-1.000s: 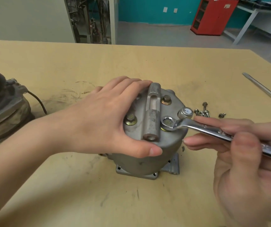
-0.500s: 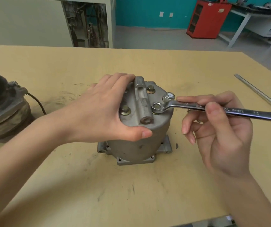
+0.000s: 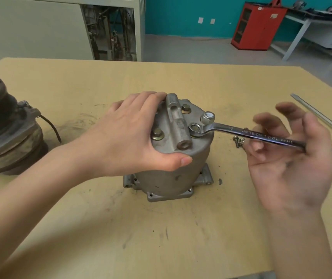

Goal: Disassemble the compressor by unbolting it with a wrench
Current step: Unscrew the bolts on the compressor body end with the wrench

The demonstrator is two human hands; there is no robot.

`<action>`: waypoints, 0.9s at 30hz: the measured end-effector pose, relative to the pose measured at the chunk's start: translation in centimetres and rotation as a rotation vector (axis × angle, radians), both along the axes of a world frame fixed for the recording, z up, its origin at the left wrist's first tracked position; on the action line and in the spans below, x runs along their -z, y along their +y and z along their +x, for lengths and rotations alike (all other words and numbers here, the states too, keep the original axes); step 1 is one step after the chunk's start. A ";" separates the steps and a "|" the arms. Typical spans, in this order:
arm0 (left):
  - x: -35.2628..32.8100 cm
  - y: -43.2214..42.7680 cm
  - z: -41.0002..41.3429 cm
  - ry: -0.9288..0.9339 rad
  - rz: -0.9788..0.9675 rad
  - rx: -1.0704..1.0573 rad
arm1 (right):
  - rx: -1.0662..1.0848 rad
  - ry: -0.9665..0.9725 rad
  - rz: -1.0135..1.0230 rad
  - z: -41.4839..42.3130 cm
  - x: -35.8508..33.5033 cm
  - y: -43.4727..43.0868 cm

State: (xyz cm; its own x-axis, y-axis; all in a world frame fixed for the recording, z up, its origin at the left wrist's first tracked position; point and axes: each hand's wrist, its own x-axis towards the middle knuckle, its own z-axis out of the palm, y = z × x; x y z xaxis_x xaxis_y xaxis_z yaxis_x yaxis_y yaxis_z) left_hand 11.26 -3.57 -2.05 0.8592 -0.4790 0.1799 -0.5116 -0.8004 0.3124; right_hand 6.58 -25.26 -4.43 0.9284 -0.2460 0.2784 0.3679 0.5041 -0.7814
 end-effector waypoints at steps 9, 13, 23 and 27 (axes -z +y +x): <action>0.0 0.0 0.0 -0.008 -0.005 -0.002 | 0.057 -0.025 -0.178 0.4 -1.8 0.1; 0.0 -0.1 0.0 -0.006 -0.004 -0.014 | 0.035 -0.055 -0.188 0.7 -2.4 0.1; 0.2 0.0 0.0 -0.031 -0.001 -0.014 | 0.243 -0.115 -0.303 -1.3 -2.2 1.0; 0.2 -0.2 -0.2 -0.043 0.009 -0.038 | 0.227 -0.082 -0.325 -3.2 -1.8 3.5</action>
State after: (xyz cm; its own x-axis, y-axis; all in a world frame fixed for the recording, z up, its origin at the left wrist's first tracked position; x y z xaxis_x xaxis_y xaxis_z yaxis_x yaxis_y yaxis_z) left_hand 11.08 -3.73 -2.25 0.8683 -0.4480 0.2128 -0.4936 -0.8222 0.2834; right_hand 3.40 -21.78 -2.61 0.8319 -0.3295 0.4464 0.5094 0.1345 -0.8500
